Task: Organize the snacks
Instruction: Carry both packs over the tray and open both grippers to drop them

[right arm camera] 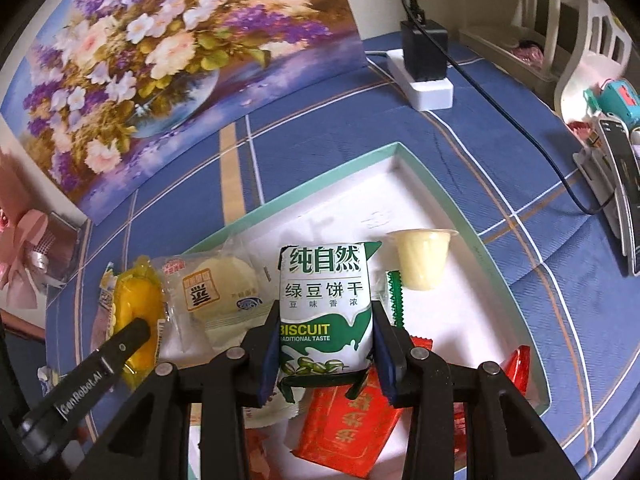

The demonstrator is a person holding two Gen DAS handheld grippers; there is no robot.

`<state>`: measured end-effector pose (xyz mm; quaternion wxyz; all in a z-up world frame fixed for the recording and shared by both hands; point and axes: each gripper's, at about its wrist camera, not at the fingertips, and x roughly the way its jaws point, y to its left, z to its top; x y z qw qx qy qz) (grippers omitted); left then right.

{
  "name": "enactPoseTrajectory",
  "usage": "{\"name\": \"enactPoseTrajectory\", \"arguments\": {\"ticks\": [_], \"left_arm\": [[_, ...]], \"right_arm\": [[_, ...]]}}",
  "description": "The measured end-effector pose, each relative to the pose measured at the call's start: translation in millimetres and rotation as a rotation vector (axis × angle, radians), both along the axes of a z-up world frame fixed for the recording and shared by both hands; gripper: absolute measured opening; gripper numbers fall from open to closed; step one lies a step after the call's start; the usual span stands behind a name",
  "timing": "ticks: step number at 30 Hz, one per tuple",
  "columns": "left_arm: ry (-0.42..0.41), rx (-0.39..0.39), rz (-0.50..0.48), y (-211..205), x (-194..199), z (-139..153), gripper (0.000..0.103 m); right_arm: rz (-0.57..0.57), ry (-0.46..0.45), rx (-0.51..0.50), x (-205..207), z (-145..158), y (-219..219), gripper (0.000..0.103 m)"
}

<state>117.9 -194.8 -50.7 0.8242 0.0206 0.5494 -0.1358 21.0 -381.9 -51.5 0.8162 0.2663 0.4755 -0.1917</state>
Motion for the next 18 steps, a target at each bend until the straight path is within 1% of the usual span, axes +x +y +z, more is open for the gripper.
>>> {"name": "enactPoseTrajectory", "arguments": {"ticks": [6,9,11,15,16,17,18], "left_arm": [[0.026,-0.013,-0.006,0,-2,-3,0.048],[0.036,-0.029,-0.006,3,-3,1,0.052],[0.036,-0.027,-0.013,3,-5,4,0.054],[0.037,-0.034,-0.022,1,-8,10,0.055],[0.037,-0.035,-0.020,1,-8,12,0.056],[0.035,-0.034,-0.018,1,-9,13,0.061],[0.033,-0.034,-0.014,3,-9,16,0.063]], "right_arm": [[-0.014,0.024,-0.012,-1,-3,-2,0.042],[-0.010,0.027,-0.028,0,0,1,0.044],[-0.007,0.028,-0.037,0,1,3,0.050],[0.000,0.035,-0.046,0,4,6,0.052],[0.002,0.039,-0.051,0,4,7,0.053],[0.007,0.042,-0.057,0,5,8,0.057],[0.011,0.045,-0.061,0,5,9,0.059]]}}
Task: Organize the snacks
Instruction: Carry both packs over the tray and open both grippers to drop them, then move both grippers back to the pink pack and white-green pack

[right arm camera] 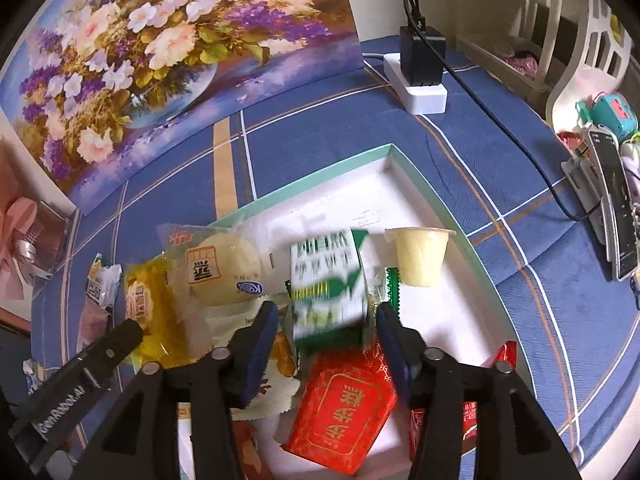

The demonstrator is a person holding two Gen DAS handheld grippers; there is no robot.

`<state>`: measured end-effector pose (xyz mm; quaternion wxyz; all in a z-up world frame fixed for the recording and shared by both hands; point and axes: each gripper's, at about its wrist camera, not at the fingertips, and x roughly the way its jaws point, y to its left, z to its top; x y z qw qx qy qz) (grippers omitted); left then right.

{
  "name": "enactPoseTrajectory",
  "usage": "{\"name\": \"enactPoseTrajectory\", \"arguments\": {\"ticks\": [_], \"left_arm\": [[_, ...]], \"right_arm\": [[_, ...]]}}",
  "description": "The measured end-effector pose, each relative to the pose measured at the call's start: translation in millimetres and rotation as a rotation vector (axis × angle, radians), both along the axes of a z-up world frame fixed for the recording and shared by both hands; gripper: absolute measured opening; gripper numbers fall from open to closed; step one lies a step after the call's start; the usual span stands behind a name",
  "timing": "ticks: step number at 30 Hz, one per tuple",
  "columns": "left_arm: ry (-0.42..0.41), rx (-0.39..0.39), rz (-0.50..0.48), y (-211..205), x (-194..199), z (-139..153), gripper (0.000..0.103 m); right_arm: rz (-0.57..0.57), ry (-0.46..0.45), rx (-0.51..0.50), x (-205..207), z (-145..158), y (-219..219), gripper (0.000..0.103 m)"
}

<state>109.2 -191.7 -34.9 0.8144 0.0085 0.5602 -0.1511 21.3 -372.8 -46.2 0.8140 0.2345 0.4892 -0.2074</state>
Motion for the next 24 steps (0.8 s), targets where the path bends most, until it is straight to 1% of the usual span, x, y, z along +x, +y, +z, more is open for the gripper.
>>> {"name": "enactPoseTrajectory", "arguments": {"ticks": [3,4,5,9,10,12,13,16,18,19,20,21,24], "left_arm": [[0.002,0.011,0.024,5,2,3,0.070],[0.002,0.017,0.035,7,3,4,0.073],[0.000,0.023,0.045,10,3,4,0.073],[-0.021,0.074,0.081,20,5,4,0.074],[-0.025,0.084,0.087,23,5,4,0.075],[-0.029,0.097,0.101,28,6,3,0.081],[-0.031,0.100,0.109,30,6,3,0.088],[-0.034,0.106,0.127,36,7,2,0.089],[-0.038,0.105,0.139,39,7,1,0.089],[-0.044,0.108,0.145,41,6,2,0.091],[-0.052,0.113,0.150,42,6,2,0.100],[-0.059,0.117,0.153,44,6,2,0.103],[-0.053,0.111,0.159,48,6,1,0.103]], "right_arm": [[0.006,0.011,-0.008,0,1,3,0.065],[0.007,0.014,-0.010,1,1,3,0.071],[0.008,0.019,-0.016,1,2,4,0.077],[0.030,0.023,-0.037,1,4,11,0.083],[0.032,0.023,-0.040,2,4,12,0.086],[0.038,0.021,-0.045,1,4,15,0.089],[0.039,0.022,-0.047,1,4,16,0.092],[0.043,0.026,-0.053,2,4,19,0.099],[0.049,0.027,-0.057,2,3,22,0.102],[0.052,0.027,-0.057,2,3,23,0.103],[0.055,0.024,-0.057,2,3,24,0.103],[0.057,0.023,-0.058,2,3,25,0.103],[0.058,0.036,-0.070,3,3,28,0.103]]}}
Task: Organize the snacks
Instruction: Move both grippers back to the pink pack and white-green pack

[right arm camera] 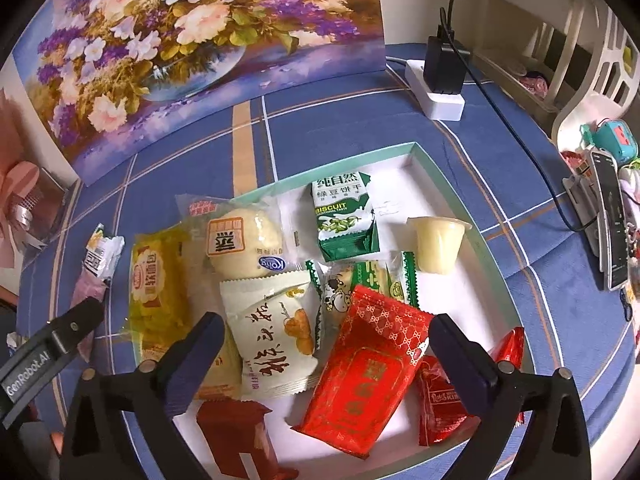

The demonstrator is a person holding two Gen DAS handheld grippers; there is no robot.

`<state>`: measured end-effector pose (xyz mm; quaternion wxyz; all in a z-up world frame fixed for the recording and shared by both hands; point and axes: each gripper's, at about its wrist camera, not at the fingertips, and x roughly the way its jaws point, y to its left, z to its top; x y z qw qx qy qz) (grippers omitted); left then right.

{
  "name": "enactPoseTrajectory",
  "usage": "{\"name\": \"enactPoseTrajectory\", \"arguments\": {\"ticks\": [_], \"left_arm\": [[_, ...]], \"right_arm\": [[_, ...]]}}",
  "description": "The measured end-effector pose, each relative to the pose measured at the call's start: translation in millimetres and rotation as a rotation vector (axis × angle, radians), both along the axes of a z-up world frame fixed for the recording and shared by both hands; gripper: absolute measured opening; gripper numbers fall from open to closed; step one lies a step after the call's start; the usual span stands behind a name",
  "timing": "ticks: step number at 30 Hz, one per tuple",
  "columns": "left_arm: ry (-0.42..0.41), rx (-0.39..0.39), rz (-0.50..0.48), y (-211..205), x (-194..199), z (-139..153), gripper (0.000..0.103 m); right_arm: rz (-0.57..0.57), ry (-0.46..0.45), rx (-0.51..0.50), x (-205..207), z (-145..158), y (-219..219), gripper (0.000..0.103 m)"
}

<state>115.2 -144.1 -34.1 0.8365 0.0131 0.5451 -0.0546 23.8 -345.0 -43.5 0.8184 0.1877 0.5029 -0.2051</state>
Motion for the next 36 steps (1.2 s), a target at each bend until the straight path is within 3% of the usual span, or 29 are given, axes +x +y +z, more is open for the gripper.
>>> {"name": "enactPoseTrajectory", "arguments": {"ticks": [11,16,21,28,36], "left_arm": [[0.022,0.030,0.013,3,-1,-3,0.103],[-0.007,0.021,0.056,15,0,6,0.103],[-0.002,-0.001,0.115,32,3,10,0.103],[0.001,-0.049,0.143,61,10,11,0.103],[-0.013,-0.045,0.213,115,22,4,0.103]], "right_arm": [[0.026,0.020,-0.023,4,2,9,0.103],[0.040,0.010,-0.015,4,7,15,0.103],[0.057,-0.006,0.058,7,6,24,0.103],[0.117,-0.010,0.036,12,7,46,0.103],[0.187,-0.027,0.028,19,11,78,0.103]]}}
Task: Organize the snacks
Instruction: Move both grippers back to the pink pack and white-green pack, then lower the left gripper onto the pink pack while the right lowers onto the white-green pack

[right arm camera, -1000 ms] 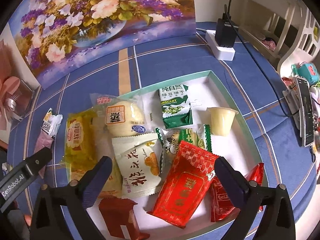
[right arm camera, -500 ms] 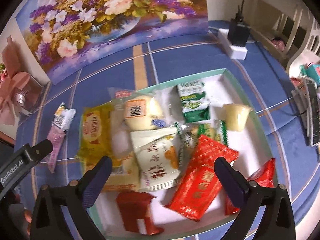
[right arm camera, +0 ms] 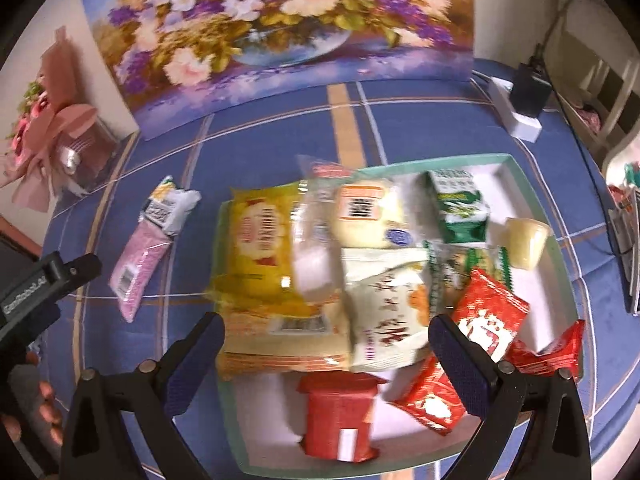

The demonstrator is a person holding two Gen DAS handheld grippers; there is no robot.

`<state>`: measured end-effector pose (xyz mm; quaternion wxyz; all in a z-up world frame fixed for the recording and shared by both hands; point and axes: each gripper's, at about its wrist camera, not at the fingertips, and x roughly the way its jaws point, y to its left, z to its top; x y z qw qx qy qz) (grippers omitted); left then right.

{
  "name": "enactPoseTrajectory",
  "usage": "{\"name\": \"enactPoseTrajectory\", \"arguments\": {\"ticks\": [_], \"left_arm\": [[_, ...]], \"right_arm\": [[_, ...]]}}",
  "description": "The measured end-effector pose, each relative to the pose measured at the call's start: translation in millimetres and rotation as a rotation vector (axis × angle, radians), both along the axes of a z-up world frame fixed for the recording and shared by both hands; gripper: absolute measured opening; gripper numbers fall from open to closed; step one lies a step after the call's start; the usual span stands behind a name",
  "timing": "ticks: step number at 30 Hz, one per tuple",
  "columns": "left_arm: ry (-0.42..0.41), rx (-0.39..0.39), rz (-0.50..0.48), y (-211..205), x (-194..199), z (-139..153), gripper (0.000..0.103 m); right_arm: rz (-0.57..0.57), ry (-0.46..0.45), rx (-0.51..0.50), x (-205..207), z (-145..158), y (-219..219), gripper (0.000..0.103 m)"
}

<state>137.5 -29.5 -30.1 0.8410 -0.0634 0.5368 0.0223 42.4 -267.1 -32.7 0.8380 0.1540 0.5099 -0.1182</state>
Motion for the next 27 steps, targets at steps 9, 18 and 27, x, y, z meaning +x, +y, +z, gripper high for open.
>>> {"name": "enactPoseTrajectory", "arguments": {"ticks": [9,18,27], "left_arm": [[-0.011,-0.052,0.061,44,5,-11,0.103],[0.014,-0.061,-0.039,30,19,-28,0.103],[0.023,-0.066,-0.112,14,35,-38,0.103]], "right_arm": [[0.063,-0.007,-0.015,8,2,34,0.103],[0.100,0.011,0.008,22,-5,56,0.103],[0.131,0.043,-0.042,42,-12,57,0.103]]}}
